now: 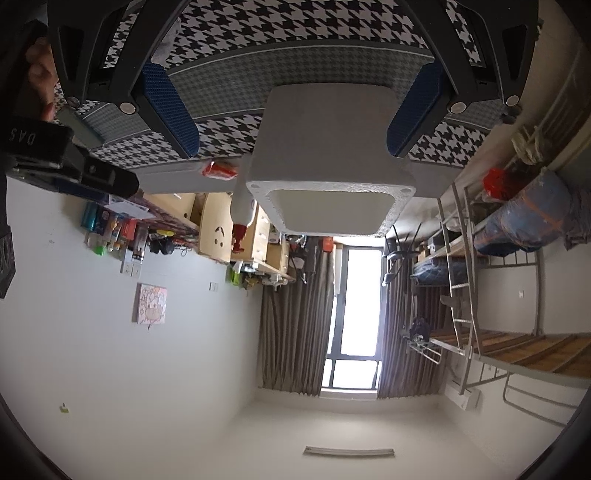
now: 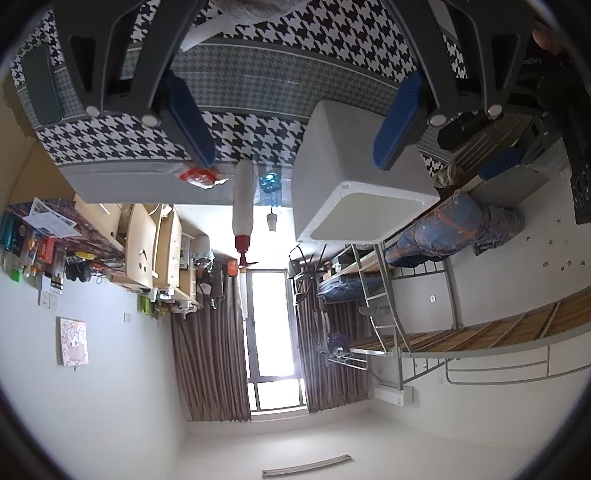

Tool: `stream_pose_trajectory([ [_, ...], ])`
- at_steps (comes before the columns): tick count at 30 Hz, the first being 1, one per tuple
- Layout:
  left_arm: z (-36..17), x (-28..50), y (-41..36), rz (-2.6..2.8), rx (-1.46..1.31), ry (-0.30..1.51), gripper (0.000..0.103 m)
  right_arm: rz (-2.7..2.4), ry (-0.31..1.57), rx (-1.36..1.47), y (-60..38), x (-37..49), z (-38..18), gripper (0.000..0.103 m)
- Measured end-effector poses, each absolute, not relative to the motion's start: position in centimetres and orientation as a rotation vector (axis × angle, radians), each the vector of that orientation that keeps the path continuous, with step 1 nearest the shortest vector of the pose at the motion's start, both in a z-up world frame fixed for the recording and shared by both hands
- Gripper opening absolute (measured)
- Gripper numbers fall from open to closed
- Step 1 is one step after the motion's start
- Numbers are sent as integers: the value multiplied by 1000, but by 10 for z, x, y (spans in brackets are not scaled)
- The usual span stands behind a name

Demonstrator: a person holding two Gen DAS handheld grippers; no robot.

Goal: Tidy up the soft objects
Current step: 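Withdraw both open grippers from the foam box toward the grey cloth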

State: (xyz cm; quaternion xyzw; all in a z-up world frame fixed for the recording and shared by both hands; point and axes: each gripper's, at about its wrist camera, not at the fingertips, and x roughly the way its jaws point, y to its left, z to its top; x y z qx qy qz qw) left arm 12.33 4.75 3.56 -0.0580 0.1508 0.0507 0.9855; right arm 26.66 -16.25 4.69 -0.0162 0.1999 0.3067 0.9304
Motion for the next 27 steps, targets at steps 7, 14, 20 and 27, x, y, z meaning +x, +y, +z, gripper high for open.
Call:
stream_pose_trajectory([
  [7,30,122,35,53,-111,286,102,599,406,-21,-171,262,37,90],
  [14,24,123,26,14,-100,290,102,557,410,-10,-183,260,29,90],
  [20,19,124,23,-18,-105,298,102,544,432,14,-192,263,22,90],
  [27,11,128,11,-64,-104,324,102,519,442,5,-199,260,15,90],
])
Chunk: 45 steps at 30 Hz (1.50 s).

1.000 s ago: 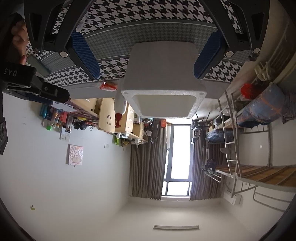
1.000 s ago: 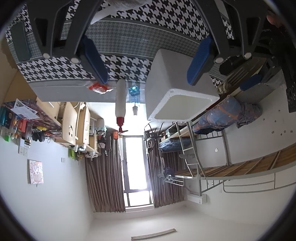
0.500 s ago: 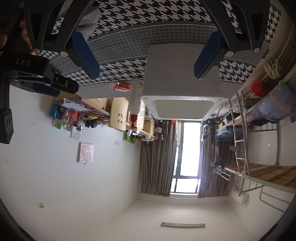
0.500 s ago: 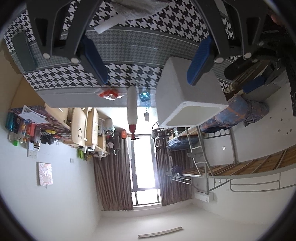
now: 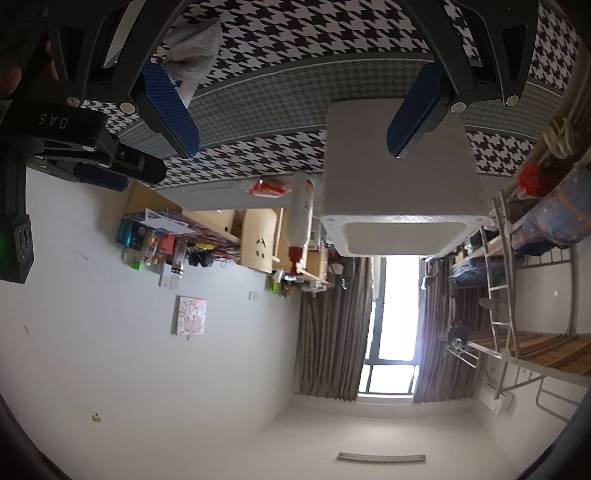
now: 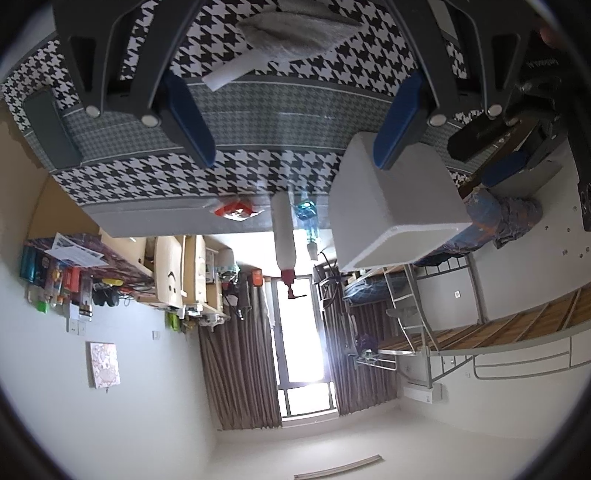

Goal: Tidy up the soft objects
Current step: 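Withdraw both open grippers from the foam box toward the grey cloth, then lower the left gripper onto the grey cloth and close on it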

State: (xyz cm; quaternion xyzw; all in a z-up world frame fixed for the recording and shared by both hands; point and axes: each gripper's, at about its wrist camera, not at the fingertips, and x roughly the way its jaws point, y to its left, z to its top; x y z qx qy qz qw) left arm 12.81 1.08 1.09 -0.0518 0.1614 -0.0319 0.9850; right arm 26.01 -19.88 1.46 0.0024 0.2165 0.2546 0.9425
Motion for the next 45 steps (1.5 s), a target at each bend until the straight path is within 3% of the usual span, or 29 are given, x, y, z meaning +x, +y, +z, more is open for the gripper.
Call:
stream_pose_trajectory([
  [45,-46,160,-55,-306,-12,589,102,310,594,61,-255,269,-37,90],
])
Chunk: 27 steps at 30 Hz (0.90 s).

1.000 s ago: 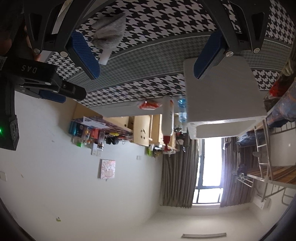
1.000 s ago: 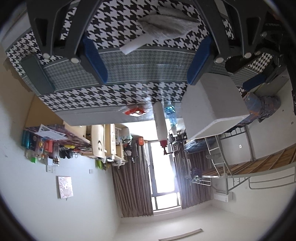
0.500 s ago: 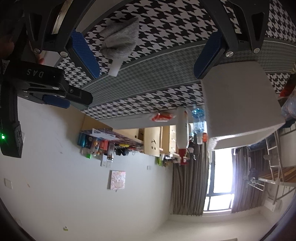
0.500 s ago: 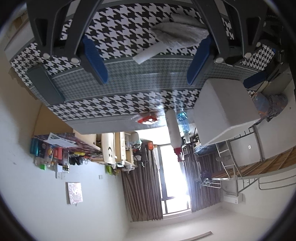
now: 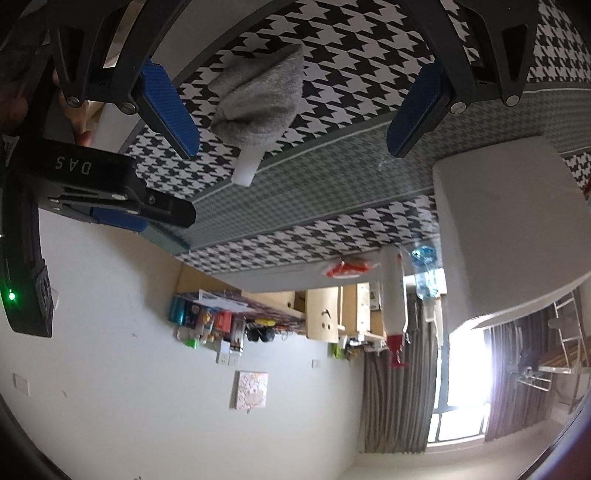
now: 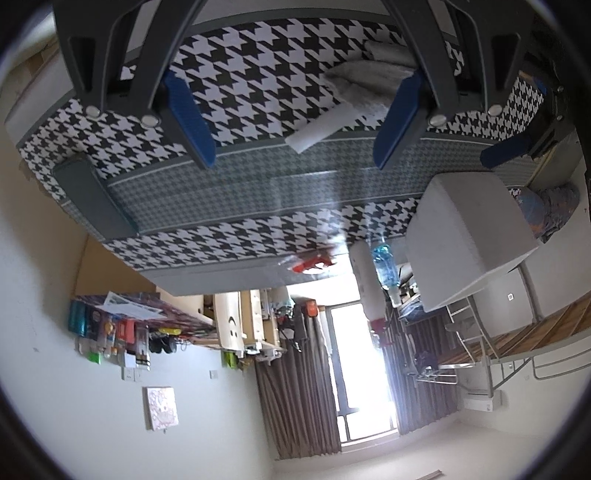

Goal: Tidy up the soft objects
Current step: 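Lower the left gripper onto the grey cloth and close on it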

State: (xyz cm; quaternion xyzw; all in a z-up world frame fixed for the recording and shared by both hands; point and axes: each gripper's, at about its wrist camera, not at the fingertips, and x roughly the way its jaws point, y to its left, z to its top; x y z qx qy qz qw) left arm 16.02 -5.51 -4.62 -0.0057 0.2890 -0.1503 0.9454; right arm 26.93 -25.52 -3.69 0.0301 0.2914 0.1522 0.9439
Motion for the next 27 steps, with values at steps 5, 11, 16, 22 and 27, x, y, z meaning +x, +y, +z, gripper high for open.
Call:
stream_pose_trajectory([
  [5,-58,168,-61,-318,-1,645,101,290,618,76,-260,270,-45,90],
  [11,-67,173,-68,-346,18,685,94,279,643,94,-264,274,-53,90],
  [16,-75,177,-71,-348,22,721,89,280,663,96,-264,277,-59,90],
  [22,-83,181,-74,-349,36,762,77,280,690,98,-265,280,-65,90],
  [27,-90,185,-79,-357,54,800,59,282,724,111,-265,285,-72,90],
])
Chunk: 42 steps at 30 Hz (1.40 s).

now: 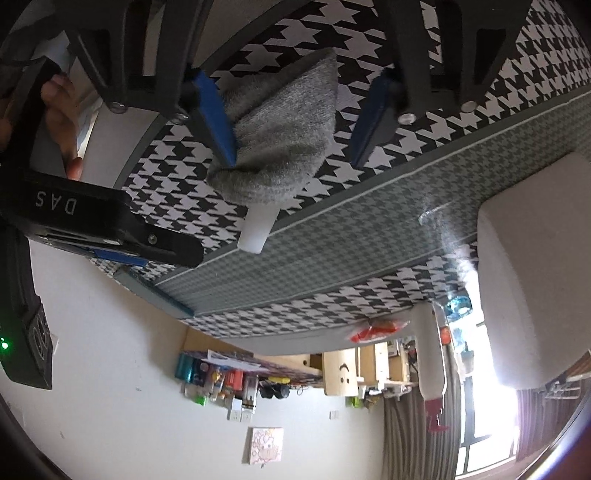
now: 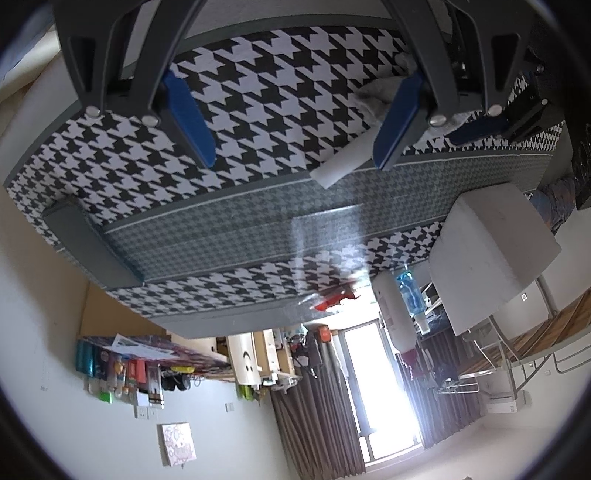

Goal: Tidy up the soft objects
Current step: 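Lower the left gripper onto the grey cloth and close on it, then close the right gripper on the white tissue strip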

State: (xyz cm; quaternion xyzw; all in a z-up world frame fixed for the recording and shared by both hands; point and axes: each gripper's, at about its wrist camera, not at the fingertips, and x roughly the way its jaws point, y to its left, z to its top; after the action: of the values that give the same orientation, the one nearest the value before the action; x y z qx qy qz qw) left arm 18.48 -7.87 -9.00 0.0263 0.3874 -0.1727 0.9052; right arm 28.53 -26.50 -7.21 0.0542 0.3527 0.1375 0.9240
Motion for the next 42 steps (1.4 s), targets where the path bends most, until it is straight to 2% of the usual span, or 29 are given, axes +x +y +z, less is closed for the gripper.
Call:
stream_pose_trajectory([
  [4,-95,186,-80,-368,67,824,44,298,757,133,-264,291,-77,90],
  [9,-99,185,-81,-388,66,830,34,324,793,138,-256,297,-84,90],
  [13,-98,184,-81,-398,73,827,33,340,823,156,-251,302,-88,88],
  [14,-98,183,-81,-401,74,826,33,345,839,161,-250,304,-91,84],
  [15,-99,183,-81,-403,74,825,33,355,861,165,-249,306,-93,74],
  [19,-98,181,-81,-409,84,822,33,374,892,181,-247,309,-96,61],
  [30,-96,180,-79,-422,81,815,33,384,950,125,-219,323,-91,61],
  [39,-93,176,-69,-414,64,797,33,327,960,-29,-197,327,-92,34],
  [42,-92,174,-66,-410,59,795,33,323,926,1,-209,329,-89,10],
])
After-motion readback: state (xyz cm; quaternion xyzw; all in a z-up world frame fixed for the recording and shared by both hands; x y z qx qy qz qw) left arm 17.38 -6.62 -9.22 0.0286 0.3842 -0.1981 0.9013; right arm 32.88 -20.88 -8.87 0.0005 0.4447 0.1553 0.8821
